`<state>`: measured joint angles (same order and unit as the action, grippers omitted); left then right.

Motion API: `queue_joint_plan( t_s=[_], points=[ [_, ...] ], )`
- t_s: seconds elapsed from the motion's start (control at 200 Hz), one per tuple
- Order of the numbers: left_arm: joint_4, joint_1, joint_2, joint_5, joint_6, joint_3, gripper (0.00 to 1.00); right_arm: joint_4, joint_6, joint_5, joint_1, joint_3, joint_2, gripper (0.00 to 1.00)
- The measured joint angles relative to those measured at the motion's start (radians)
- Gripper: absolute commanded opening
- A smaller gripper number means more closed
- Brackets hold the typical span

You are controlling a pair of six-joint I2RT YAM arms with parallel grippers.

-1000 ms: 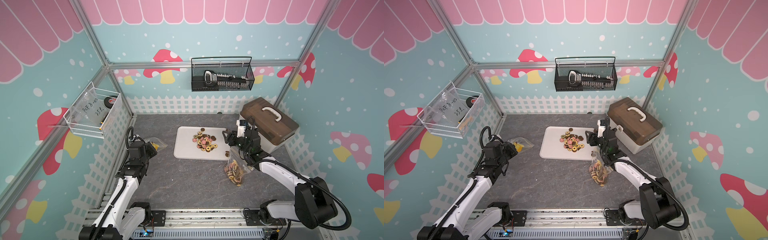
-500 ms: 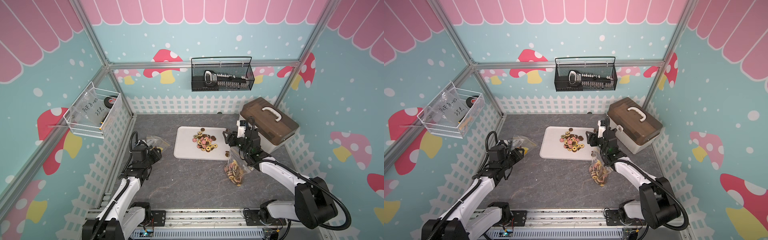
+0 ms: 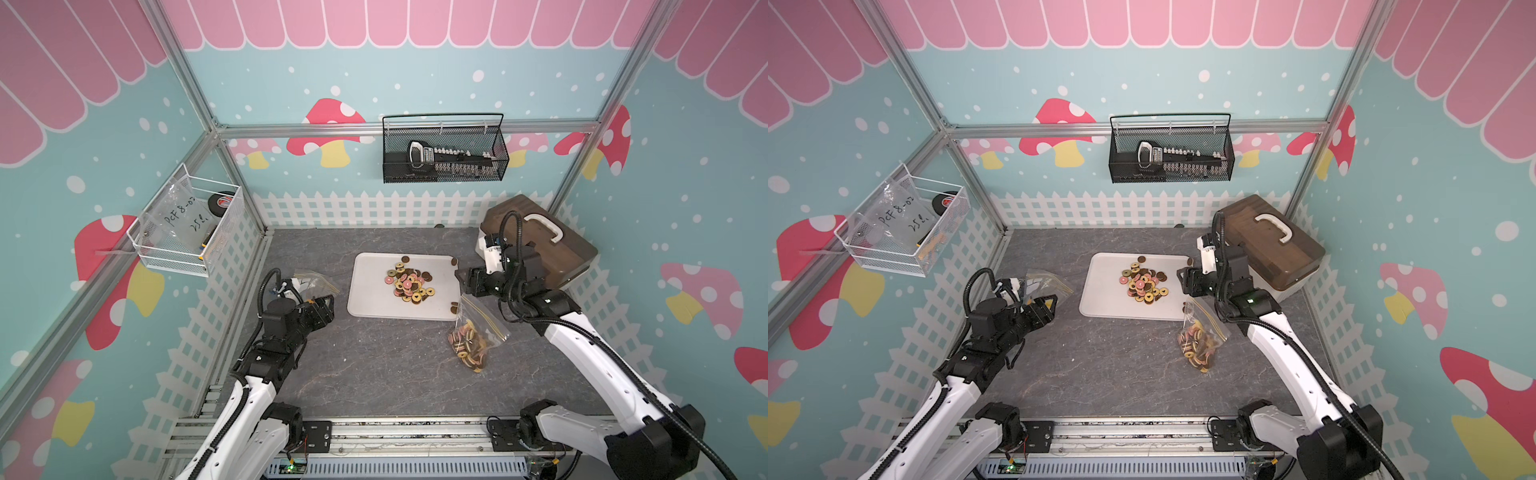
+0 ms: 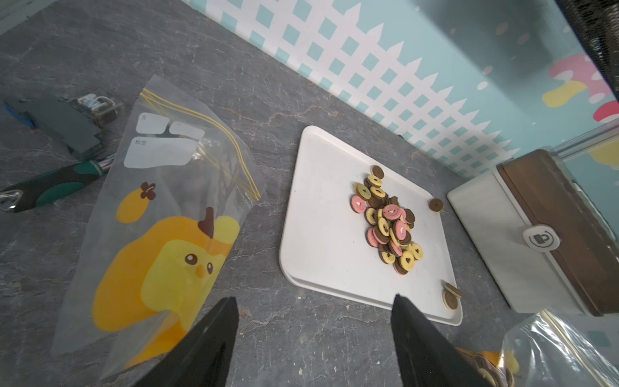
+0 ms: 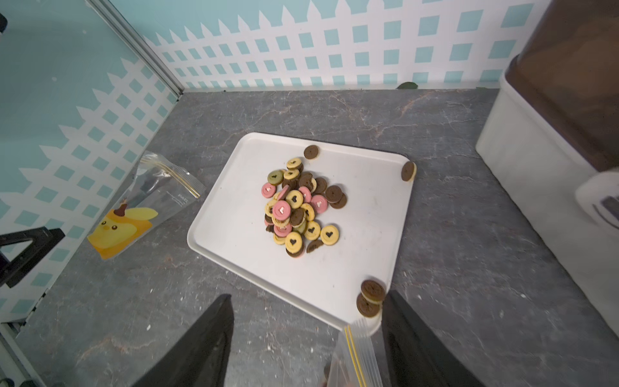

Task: Pour cookies out of the ziploc bag
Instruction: Place the ziploc bag at the center of the board.

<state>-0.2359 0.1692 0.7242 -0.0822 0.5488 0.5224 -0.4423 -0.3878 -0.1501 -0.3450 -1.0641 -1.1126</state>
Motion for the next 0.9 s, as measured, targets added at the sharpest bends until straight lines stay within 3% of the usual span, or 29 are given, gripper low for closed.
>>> queue_joint_plan(
  t_s=[0.27,0.59,0.69,0.901],
  points=[
    [0.115,0.22,-0.006,0.043,-0.019,-0.06,0.77,-0.312,0.033,0.146,0.0,-0.037,0.082,0.68],
    [0.342,0.388,0.161,0.048,0.015,-0.192,0.75,-0.384,0.045,0.153,0.0,0.048,0.046,0.52],
    [0.378,0.426,0.169,0.05,0.021,-0.21,0.74,-0.39,0.045,0.151,0.0,0.074,0.046,0.42],
    [0.391,0.429,0.093,0.08,0.023,-0.222,0.71,-0.378,0.049,0.1,0.0,0.102,0.057,0.08]
  ],
)
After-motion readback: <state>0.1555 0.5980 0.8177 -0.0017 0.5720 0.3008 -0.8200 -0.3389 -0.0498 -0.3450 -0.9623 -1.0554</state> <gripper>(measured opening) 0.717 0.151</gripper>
